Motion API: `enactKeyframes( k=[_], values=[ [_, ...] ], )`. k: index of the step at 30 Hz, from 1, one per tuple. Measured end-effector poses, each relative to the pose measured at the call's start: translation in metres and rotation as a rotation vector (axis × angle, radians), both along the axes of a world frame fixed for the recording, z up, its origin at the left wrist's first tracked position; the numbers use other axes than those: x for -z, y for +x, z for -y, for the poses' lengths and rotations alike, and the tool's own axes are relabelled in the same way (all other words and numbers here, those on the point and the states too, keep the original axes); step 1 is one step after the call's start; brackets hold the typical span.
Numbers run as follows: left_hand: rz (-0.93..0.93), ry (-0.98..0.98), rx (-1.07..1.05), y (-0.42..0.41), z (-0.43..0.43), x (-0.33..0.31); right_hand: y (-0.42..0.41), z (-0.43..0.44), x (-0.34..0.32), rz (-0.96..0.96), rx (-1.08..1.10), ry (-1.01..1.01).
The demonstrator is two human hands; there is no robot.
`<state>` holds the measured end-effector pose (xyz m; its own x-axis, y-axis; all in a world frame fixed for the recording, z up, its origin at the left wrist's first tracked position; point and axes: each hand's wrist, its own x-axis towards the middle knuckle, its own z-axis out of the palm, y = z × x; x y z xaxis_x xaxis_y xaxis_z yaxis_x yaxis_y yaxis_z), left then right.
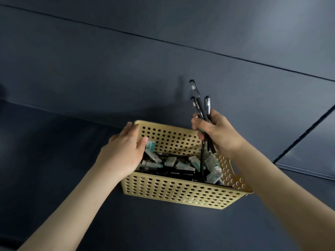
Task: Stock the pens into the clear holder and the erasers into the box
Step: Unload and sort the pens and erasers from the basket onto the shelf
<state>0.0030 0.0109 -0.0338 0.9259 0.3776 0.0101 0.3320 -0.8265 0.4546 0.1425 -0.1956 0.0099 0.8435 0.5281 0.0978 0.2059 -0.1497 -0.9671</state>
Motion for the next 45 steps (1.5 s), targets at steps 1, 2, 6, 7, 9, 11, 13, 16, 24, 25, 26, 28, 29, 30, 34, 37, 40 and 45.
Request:
enactKeyframes(
  k=[1, 2, 6, 7, 9, 11, 13, 16, 24, 25, 26, 28, 29, 30, 34, 37, 40, 45],
  values=[
    [0.015, 0.074, -0.020, 0.000, 0.002, -0.004, -0.001, 0.005, -0.004, -0.002, 0.053, 0.058],
    [0.050, 0.150, -0.042, 0.001, 0.005, -0.007, -0.001, 0.010, -0.008, -0.011, 0.106, 0.123],
    [0.348, 0.092, 0.083, 0.013, 0.054, -0.037, -0.008, 0.036, -0.025, -0.139, 0.265, 0.394],
    [0.371, 0.034, 0.170, 0.018, 0.075, -0.045, -0.011, 0.044, -0.028, -0.184, 0.285, 0.467],
    [0.324, -0.095, 0.331, 0.027, 0.119, -0.053, -0.017, 0.062, -0.034, -0.242, 0.329, 0.591],
    [0.259, -0.290, 0.411, 0.035, 0.161, -0.054, -0.024, 0.088, -0.038, -0.257, 0.383, 0.674],
    [0.169, -0.568, 0.459, 0.037, 0.200, -0.055, -0.030, 0.123, -0.039, -0.256, 0.444, 0.728],
    [0.037, -0.784, 0.603, 0.032, 0.263, -0.058, -0.044, 0.189, -0.032, -0.233, 0.536, 0.730],
    [-0.157, -0.884, 0.670, 0.020, 0.438, -0.038, -0.087, 0.402, 0.003, -0.227, 0.771, 0.748],
    [-0.160, -0.916, 0.651, 0.020, 0.458, -0.032, -0.091, 0.429, 0.009, -0.228, 0.808, 0.729],
    [-0.143, -0.947, 0.621, 0.021, 0.478, -0.027, -0.095, 0.454, 0.016, -0.232, 0.849, 0.687],
    [-0.069, -1.007, 0.543, 0.025, 0.518, -0.018, -0.104, 0.497, 0.029, -0.235, 0.898, 0.535],
    [-0.034, -1.056, 0.499, 0.027, 0.539, -0.014, -0.109, 0.515, 0.036, -0.240, 0.897, 0.440],
    [-0.008, -1.116, 0.457, 0.029, 0.560, -0.012, -0.113, 0.530, 0.042, -0.245, 0.884, 0.356],
    [0.048, -1.202, 0.372, 0.042, 0.628, -0.003, -0.125, 0.567, 0.054, -0.240, 0.796, 0.203],
    [0.030, -1.252, 0.362, 0.054, 0.657, 0.005, -0.120, 0.588, 0.058, -0.210, 0.771, 0.133],
    [-0.003, -1.323, 0.381, 0.070, 0.677, 0.012, -0.103, 0.603, 0.063, -0.192, 0.778, 0.102],
    [-0.030, -1.397, 0.421, 0.101, 0.700, 0.025, -0.071, 0.622, 0.074, -0.158, 0.757, 0.039]
  ],
)
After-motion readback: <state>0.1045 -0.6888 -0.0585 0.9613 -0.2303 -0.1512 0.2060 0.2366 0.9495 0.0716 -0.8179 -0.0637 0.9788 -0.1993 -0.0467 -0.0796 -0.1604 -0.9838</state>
